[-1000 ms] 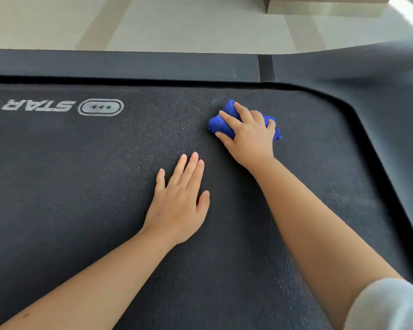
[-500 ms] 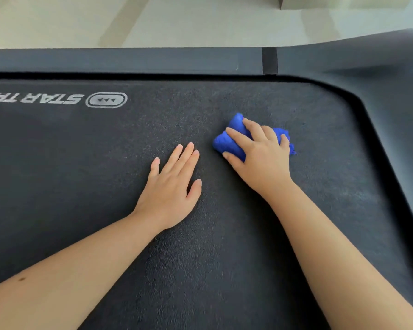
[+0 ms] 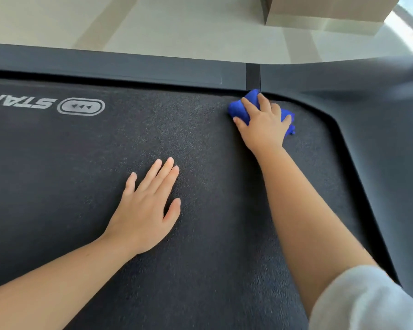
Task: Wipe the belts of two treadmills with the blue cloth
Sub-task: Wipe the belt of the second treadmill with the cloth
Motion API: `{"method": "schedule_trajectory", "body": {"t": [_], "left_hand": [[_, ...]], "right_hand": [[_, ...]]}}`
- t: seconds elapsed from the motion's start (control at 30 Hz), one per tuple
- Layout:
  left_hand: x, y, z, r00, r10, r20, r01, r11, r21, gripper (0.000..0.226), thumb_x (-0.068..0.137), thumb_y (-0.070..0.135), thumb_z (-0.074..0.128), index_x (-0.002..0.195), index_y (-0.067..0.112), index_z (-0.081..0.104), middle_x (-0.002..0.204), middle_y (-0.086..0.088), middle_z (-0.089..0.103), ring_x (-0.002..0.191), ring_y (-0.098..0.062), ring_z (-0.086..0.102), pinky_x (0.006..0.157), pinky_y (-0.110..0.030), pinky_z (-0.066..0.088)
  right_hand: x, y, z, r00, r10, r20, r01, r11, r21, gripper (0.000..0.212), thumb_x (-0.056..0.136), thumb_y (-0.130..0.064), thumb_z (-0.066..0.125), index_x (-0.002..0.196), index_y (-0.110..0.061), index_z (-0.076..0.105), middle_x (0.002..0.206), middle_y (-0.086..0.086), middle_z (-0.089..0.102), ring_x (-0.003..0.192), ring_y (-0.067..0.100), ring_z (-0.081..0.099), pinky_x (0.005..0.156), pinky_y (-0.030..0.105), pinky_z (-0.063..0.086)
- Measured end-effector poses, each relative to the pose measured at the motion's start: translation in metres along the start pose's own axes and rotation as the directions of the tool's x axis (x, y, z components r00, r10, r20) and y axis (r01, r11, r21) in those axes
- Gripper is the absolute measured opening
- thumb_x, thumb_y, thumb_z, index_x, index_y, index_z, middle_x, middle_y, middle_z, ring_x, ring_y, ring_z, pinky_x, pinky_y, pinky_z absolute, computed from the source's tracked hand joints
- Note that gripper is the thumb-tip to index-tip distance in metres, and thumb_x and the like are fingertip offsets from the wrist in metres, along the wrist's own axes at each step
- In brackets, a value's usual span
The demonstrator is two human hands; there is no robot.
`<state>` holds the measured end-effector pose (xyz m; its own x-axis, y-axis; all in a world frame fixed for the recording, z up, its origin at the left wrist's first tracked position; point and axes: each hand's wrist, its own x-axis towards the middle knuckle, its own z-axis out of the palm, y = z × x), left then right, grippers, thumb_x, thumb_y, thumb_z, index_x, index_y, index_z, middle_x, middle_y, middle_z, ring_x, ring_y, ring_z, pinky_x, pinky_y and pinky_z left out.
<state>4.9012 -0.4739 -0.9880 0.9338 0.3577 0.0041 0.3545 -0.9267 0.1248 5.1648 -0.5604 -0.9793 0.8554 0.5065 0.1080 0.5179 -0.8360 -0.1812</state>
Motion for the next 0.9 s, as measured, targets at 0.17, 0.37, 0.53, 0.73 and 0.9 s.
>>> {"method": "schedule_trajectory", "body": {"t": [0.17, 0.37, 0.53, 0.73, 0.9], "left_hand": [[0.001, 0.002, -0.001, 1.0, -0.01, 0.007, 0.01, 1.0, -0.002, 0.07, 0.087, 0.047, 0.009, 0.147, 0.016, 0.022, 0.155, 0.006, 0.008, 0.142, -0.011, 0.003, 0.111, -0.05, 0.016], [0.001, 0.0, 0.002, 1.0, -0.009, 0.0, 0.009, 1.0, 0.017, 0.067, 0.088, 0.045, 0.015, 0.145, 0.012, 0.029, 0.155, 0.002, 0.016, 0.142, -0.015, 0.012, 0.108, -0.054, 0.024], [0.002, -0.001, 0.002, 1.0, 0.005, -0.002, -0.005, 1.0, 0.02, 0.067, 0.088, 0.045, 0.015, 0.145, 0.012, 0.027, 0.155, 0.002, 0.016, 0.142, -0.014, 0.011, 0.108, -0.053, 0.023], [0.0, -0.002, 0.002, 1.0, -0.001, -0.021, 0.001, 1.0, -0.018, 0.067, 0.088, 0.045, 0.017, 0.145, 0.013, 0.03, 0.154, 0.005, 0.016, 0.141, -0.012, 0.011, 0.109, -0.053, 0.023], [0.001, -0.002, 0.003, 1.0, 0.0, -0.012, -0.001, 1.0, -0.023, 0.067, 0.088, 0.046, 0.015, 0.145, 0.014, 0.028, 0.154, 0.005, 0.014, 0.142, -0.011, 0.008, 0.109, -0.053, 0.021]], "right_hand": [[-0.082, 0.001, 0.003, 0.984, -0.079, -0.161, 0.084, 0.996, 0.024, 0.047, 0.085, -0.043, 0.059, 0.128, -0.028, 0.054, 0.142, 0.006, 0.043, 0.12, 0.032, 0.045, 0.097, 0.059, 0.029], [-0.098, 0.016, -0.003, 0.969, -0.099, -0.228, 0.108, 0.994, 0.027, 0.044, 0.082, -0.047, 0.056, 0.12, -0.027, 0.062, 0.133, 0.007, 0.054, 0.11, 0.032, 0.054, 0.088, 0.055, 0.037], [-0.017, 0.041, -0.005, 0.995, 0.086, -0.055, -0.086, 0.996, 0.015, 0.051, 0.093, -0.049, 0.044, 0.142, -0.036, 0.035, 0.155, -0.003, 0.019, 0.137, 0.026, 0.022, 0.109, 0.056, 0.014], [-0.012, 0.051, -0.01, 0.998, 0.059, -0.02, -0.06, 0.997, -0.048, 0.051, 0.094, -0.047, 0.042, 0.143, -0.033, 0.033, 0.155, -0.001, 0.02, 0.136, 0.027, 0.021, 0.108, 0.054, 0.018], [-0.086, 0.053, -0.009, 0.981, -0.016, -0.194, 0.018, 1.0, 0.008, 0.047, 0.081, -0.042, 0.052, 0.124, -0.023, 0.058, 0.139, 0.009, 0.048, 0.119, 0.036, 0.047, 0.093, 0.061, 0.032]]}}
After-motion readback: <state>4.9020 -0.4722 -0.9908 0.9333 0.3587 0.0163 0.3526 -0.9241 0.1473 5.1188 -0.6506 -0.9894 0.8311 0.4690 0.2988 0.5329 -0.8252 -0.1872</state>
